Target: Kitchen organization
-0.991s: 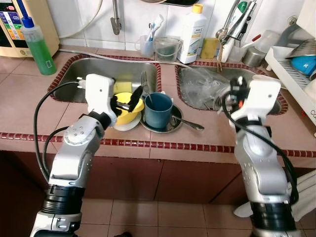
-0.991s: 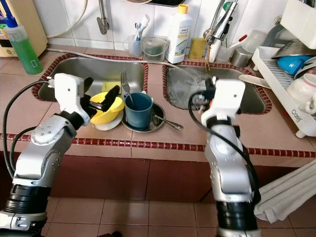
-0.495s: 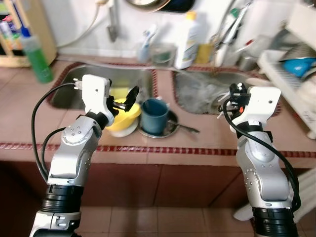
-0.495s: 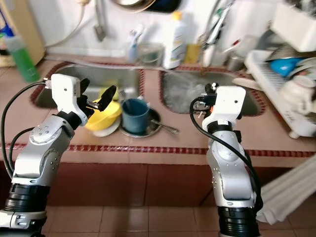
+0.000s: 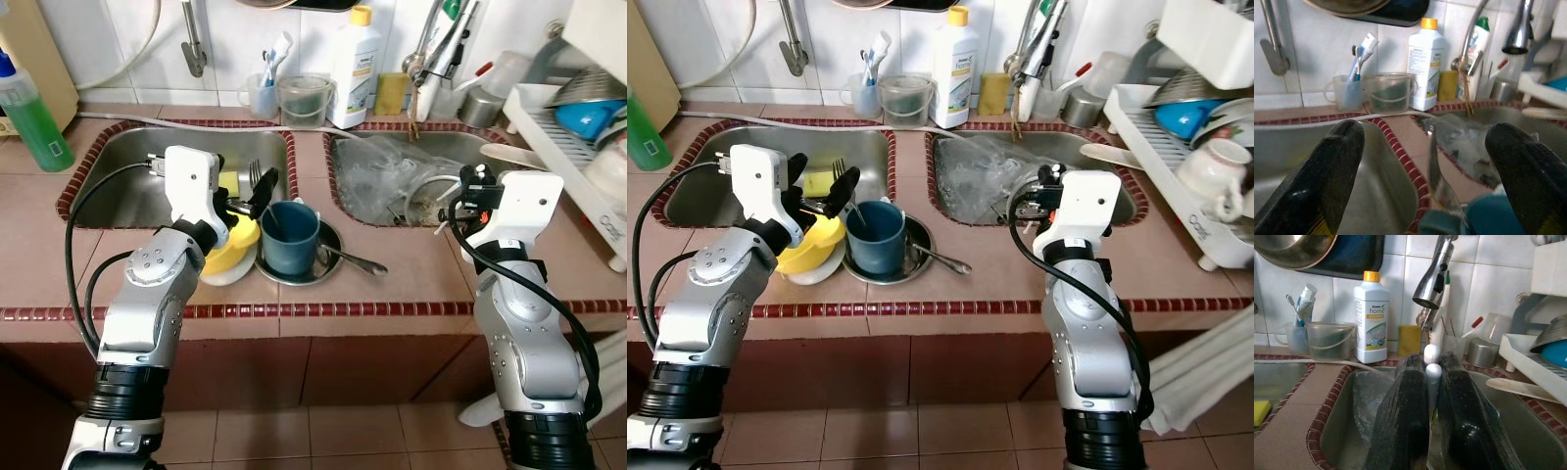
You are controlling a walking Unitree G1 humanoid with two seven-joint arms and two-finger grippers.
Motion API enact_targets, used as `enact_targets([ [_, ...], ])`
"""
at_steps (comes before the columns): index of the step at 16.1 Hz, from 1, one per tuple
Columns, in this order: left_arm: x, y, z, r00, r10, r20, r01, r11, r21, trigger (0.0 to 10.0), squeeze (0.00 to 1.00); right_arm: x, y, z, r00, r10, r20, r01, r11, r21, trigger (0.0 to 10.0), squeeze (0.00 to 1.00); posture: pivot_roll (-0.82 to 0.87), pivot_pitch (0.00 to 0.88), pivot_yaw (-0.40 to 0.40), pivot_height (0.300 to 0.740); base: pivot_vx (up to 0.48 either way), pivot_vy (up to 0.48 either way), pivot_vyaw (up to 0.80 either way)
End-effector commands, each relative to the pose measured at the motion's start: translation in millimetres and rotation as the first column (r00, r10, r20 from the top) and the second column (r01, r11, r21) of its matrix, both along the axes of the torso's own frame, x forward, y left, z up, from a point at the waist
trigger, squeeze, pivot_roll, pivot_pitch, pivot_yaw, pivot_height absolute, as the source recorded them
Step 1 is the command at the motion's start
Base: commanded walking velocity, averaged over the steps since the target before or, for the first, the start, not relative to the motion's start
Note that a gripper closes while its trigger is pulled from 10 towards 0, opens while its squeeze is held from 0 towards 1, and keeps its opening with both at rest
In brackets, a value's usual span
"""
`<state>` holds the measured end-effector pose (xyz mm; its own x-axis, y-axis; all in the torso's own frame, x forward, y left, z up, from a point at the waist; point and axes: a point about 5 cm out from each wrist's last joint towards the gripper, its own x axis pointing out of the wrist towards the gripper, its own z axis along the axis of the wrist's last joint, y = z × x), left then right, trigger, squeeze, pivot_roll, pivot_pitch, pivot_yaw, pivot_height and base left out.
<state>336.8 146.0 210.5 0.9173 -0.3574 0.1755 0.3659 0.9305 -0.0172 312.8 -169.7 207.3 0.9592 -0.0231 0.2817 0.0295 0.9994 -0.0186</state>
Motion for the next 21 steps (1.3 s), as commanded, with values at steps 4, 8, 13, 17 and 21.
enact_targets([
  [4,1.2,11.0,10,0.999,0.050,0.004,-0.049,0.994,-0.095,10.0,0.00,-1.6,0.0,6,0.999,0.024,0.028,-0.024,1.000,-0.015,10.0,0.00,-0.08,0.071,-0.014,0.740,0.067,0.361,0.00],
  [8,-2.7,9.6,14,0.998,0.042,0.047,-0.038,0.996,-0.085,10.0,0.00,-0.6,3.1,5,0.999,0.039,0.025,-0.039,0.999,-0.017,10.0,0.00,-0.08,0.072,-0.018,0.740,0.000,0.088,0.00],
  [13,-2.2,5.7,13,0.998,0.030,0.054,-0.030,1.000,-0.001,10.0,0.00,-2.3,2.6,4,0.999,0.039,0.022,-0.038,0.999,-0.019,10.0,0.00,-0.08,0.079,-0.011,0.740,0.000,0.000,0.00],
  [17,-3.2,1.5,14,0.998,0.004,0.067,-0.005,1.000,0.024,10.0,0.00,-3.2,2.4,4,0.999,0.030,0.022,-0.029,0.999,-0.018,10.0,0.00,-0.09,0.081,-0.003,0.740,0.000,0.000,0.00],
  [21,-4.6,-1.6,14,0.997,-0.022,0.080,0.017,0.998,0.062,10.0,0.00,-3.2,2.1,4,0.999,0.025,0.022,-0.024,1.000,-0.013,10.0,0.00,-0.08,0.084,-0.001,0.740,0.000,0.000,0.00],
])
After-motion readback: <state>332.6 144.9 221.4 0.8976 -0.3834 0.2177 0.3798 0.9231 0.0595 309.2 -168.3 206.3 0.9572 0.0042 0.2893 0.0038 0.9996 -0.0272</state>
